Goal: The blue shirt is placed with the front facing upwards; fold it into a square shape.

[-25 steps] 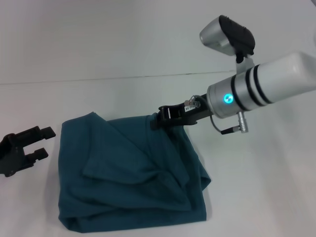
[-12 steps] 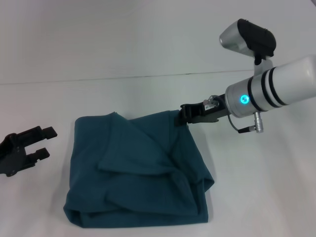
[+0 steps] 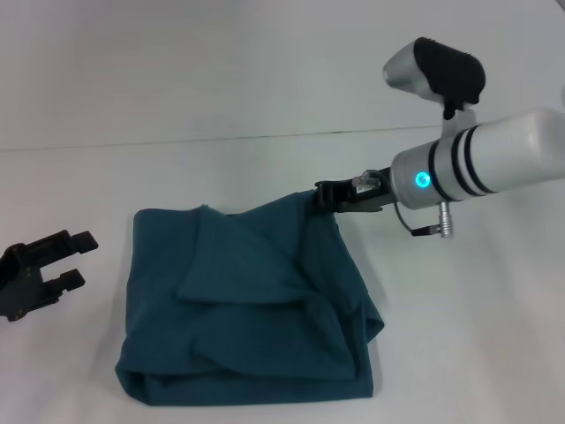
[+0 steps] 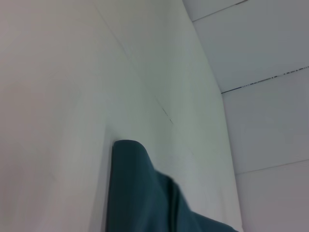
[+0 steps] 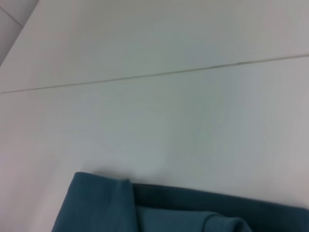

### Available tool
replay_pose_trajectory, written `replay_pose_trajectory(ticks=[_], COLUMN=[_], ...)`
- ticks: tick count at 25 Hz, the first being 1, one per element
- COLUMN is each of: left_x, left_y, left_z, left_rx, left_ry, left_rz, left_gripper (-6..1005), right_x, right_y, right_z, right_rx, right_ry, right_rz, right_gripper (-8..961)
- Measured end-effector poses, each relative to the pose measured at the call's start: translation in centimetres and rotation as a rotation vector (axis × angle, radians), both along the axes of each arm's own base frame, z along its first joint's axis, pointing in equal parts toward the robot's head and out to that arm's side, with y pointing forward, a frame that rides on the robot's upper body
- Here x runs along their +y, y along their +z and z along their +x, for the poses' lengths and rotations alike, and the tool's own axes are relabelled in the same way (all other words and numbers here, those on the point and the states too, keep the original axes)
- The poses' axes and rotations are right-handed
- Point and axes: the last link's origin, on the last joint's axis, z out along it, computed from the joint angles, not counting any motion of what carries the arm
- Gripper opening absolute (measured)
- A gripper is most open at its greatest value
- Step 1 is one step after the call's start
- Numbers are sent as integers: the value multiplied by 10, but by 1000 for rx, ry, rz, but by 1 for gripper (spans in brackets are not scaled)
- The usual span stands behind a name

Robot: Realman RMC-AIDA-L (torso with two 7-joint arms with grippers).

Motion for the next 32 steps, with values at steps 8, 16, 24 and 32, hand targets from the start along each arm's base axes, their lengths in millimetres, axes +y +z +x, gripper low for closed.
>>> replay_pose_trajectory(ticks=[8,16,24,32], left_x=[0,0,1,1], left_y=[0,0,3,7], left_z=[-1,0,1,0], left_rx=[3,2,-17,-25], left_ry=[-2,-3,-5,3], left_rz=[1,5,26,45], left_gripper=[785,786,786,786], right_x=[4,16,10,-3], right_y=[-11,24,32,-10], right_z=[1,16,-2,-17], right_rx=[-58,-77,-3,55], right_ry=[-11,-73,-27,-10], right_rz=[11,68,1,-47], right_gripper=[265,419,466,457])
